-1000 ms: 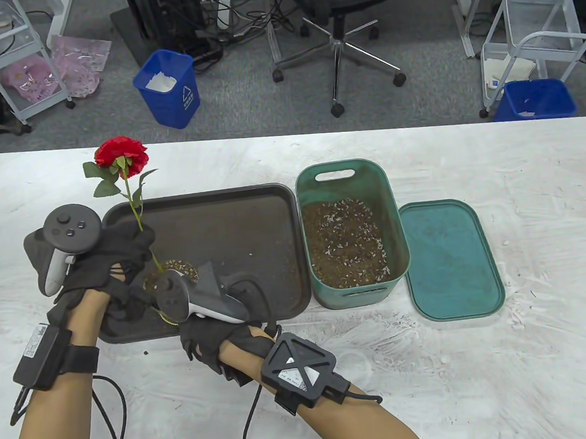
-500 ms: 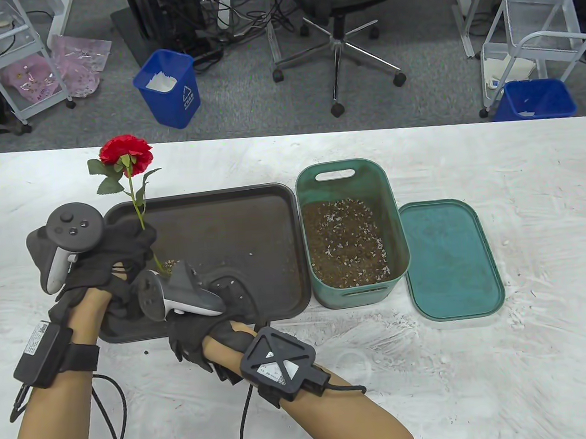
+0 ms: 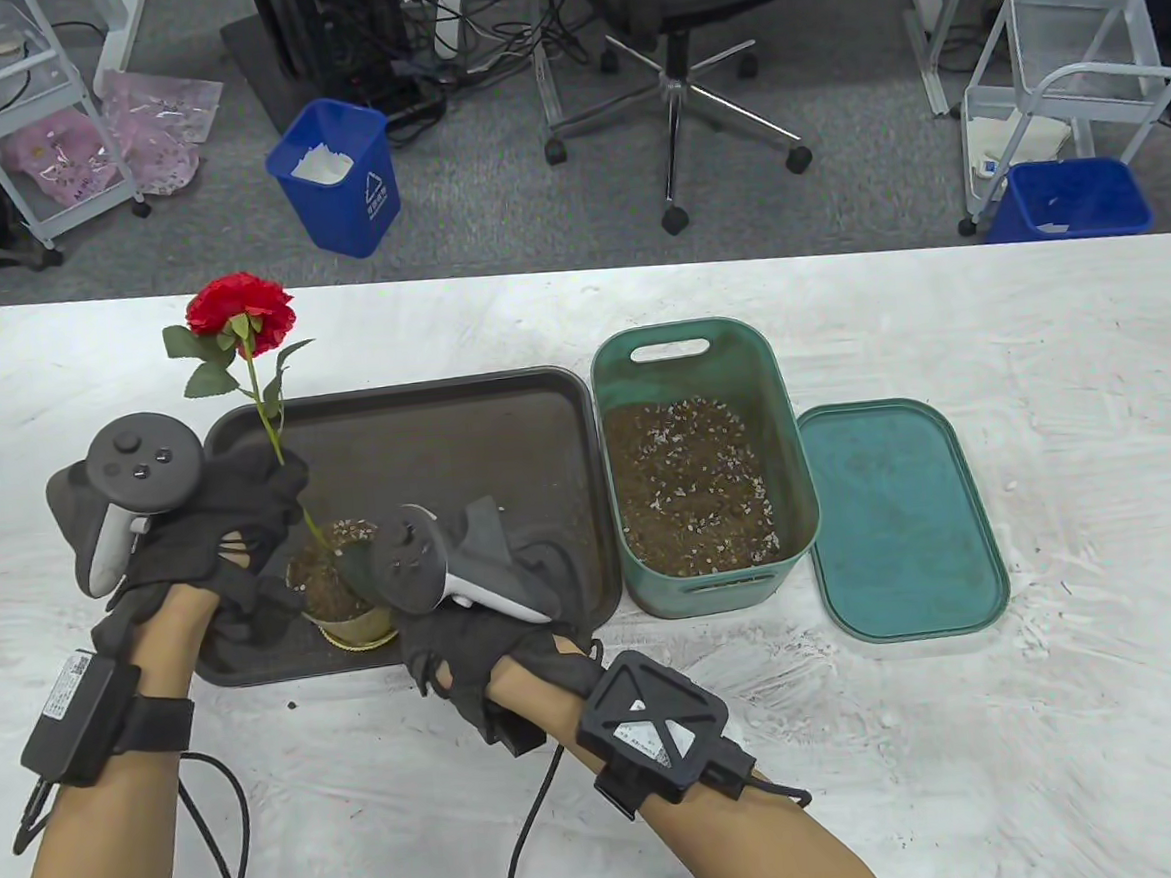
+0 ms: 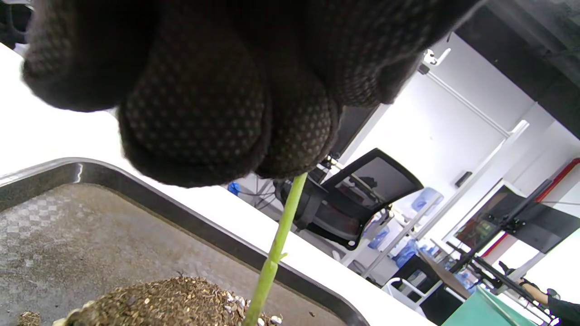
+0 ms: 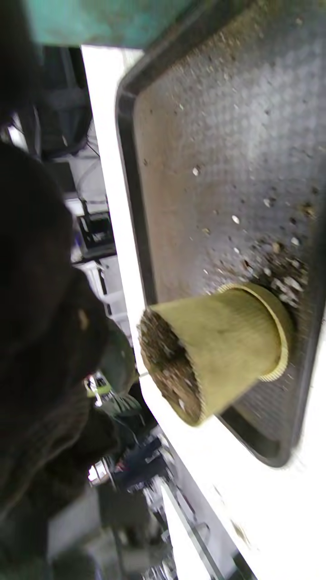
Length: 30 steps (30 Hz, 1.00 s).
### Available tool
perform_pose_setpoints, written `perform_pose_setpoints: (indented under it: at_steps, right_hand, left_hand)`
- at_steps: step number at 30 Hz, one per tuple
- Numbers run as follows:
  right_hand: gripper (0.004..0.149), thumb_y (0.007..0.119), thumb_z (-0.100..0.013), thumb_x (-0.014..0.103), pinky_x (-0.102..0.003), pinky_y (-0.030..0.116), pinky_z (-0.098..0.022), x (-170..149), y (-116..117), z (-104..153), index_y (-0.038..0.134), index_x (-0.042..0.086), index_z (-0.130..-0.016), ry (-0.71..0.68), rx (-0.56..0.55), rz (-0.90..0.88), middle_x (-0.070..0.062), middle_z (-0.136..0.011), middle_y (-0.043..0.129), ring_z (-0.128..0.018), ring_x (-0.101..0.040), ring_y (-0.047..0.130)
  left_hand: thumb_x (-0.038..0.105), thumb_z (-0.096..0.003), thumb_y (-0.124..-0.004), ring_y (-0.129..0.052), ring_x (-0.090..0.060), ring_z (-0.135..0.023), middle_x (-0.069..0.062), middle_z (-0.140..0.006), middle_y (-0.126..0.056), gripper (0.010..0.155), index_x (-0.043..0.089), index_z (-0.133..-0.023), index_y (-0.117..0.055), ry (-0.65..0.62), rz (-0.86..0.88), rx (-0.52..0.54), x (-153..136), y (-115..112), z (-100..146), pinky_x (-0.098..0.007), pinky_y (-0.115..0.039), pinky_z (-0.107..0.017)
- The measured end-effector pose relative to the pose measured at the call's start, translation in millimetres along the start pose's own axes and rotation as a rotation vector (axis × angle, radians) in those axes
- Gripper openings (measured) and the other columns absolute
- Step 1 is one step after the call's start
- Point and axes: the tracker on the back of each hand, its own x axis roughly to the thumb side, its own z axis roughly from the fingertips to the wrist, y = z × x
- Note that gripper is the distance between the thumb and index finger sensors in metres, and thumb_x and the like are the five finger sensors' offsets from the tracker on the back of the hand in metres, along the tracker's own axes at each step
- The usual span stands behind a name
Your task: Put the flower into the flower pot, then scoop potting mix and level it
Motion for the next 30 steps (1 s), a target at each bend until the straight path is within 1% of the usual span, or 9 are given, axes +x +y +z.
perform_pose_setpoints:
  at_steps: [4, 6, 7, 11, 15, 19, 21, 26, 30]
  right_hand:
    - [0.049, 0.074, -0.042, 0.038, -0.034, 0.087, 0.008, 7.5, 15.5, -10.7, 0.065, 0.020, -0.087, -0.008, -0.037, 0.076, 0.002, -0.030, 0.095, 0.000, -0.010, 0.092]
    - [0.049, 0.073, -0.042, 0.038, -0.034, 0.087, 0.008, 12.9, 26.4, -13.8, 0.063, 0.021, -0.087, -0.019, 0.032, 0.110, 0.003, -0.030, 0.094, 0.000, -0.010, 0.091]
    - [0.049, 0.072, -0.042, 0.038, -0.034, 0.086, 0.009, 14.7, 28.2, -14.1, 0.064, 0.021, -0.087, -0.025, 0.024, 0.114, 0.003, -0.029, 0.094, 0.002, -0.010, 0.091]
    - [0.048, 0.070, -0.043, 0.037, -0.035, 0.085, 0.012, 24.3, 28.5, -25.7, 0.061, 0.022, -0.087, 0.011, 0.174, 0.175, 0.003, -0.028, 0.093, 0.004, -0.011, 0.090]
    - [0.051, 0.070, -0.043, 0.038, -0.035, 0.086, 0.009, 20.5, 26.7, -26.8, 0.055, 0.019, -0.088, 0.012, 0.196, 0.155, 0.003, -0.031, 0.093, 0.001, -0.012, 0.092]
    - [0.052, 0.071, -0.042, 0.038, -0.036, 0.086, 0.007, 5.3, -0.6, -25.7, 0.058, 0.018, -0.088, -0.055, 0.056, 0.078, 0.002, -0.032, 0.094, -0.001, -0.012, 0.092]
    - [0.053, 0.070, -0.041, 0.037, -0.038, 0.089, 0.001, 1.6, -7.0, -31.4, 0.057, 0.019, -0.089, -0.137, 0.005, 0.125, 0.001, -0.036, 0.094, -0.007, -0.014, 0.094]
    - [0.054, 0.068, -0.037, 0.030, -0.047, 0.091, -0.020, -0.3, -3.4, -48.3, 0.057, 0.025, -0.089, -0.277, 0.063, 0.197, -0.002, -0.048, 0.094, -0.027, -0.021, 0.098]
    - [0.053, 0.068, -0.034, 0.027, -0.052, 0.090, -0.025, -6.6, -2.8, -62.9, 0.063, 0.029, -0.086, -0.324, 0.100, 0.167, -0.003, -0.049, 0.096, -0.031, -0.025, 0.099]
  left_hand:
    - [0.039, -0.0359, -0.085, -0.113, -0.023, -0.027, -0.002, -0.052, -0.109, 0.042, 0.018, -0.070, -0.097, 0.000, 0.013, -0.003, -0.1, -0.1, 0.9, -0.041, -0.094, -0.030]
    - [0.040, -0.0359, -0.085, -0.113, -0.023, -0.027, -0.002, -0.052, -0.109, 0.042, 0.018, -0.070, -0.097, -0.013, 0.009, -0.003, -0.2, 0.2, 2.3, -0.041, -0.094, -0.030]
    - [0.040, -0.0360, -0.085, -0.113, -0.023, -0.027, -0.002, -0.052, -0.109, 0.042, 0.018, -0.070, -0.097, -0.018, 0.009, -0.002, -0.4, 0.4, 3.2, -0.041, -0.094, -0.030]
    - [0.039, -0.0358, -0.085, -0.113, -0.023, -0.027, -0.002, -0.052, -0.109, 0.042, 0.018, -0.070, -0.097, -0.033, 0.010, 0.002, -1.9, 1.0, 5.7, -0.041, -0.094, -0.030]
    - [0.038, -0.0360, -0.086, -0.112, -0.024, -0.030, -0.002, -0.055, -0.107, 0.042, 0.018, -0.071, -0.096, -0.059, 0.027, -0.010, -2.8, 2.5, 9.6, -0.041, -0.094, -0.032]
    - [0.035, -0.0354, -0.089, -0.111, -0.027, -0.038, -0.002, -0.061, -0.105, 0.043, 0.020, -0.075, -0.094, -0.130, 0.052, -0.066, 1.0, 2.9, 14.6, -0.043, -0.092, -0.038]
    - [0.034, -0.0350, -0.090, -0.111, -0.027, -0.040, -0.002, -0.063, -0.105, 0.042, 0.022, -0.075, -0.094, -0.165, 0.042, -0.078, 3.4, 2.6, 17.8, -0.044, -0.091, -0.040]
    - [0.033, -0.0340, -0.092, -0.109, -0.028, -0.044, -0.001, -0.066, -0.103, 0.041, 0.027, -0.075, -0.095, -0.244, 0.025, -0.126, 7.3, 1.9, 22.6, -0.045, -0.090, -0.043]
    - [0.033, -0.0337, -0.092, -0.109, -0.028, -0.045, -0.001, -0.067, -0.103, 0.041, 0.029, -0.074, -0.095, -0.247, 0.029, -0.137, 6.4, 2.4, 22.9, -0.045, -0.089, -0.044]
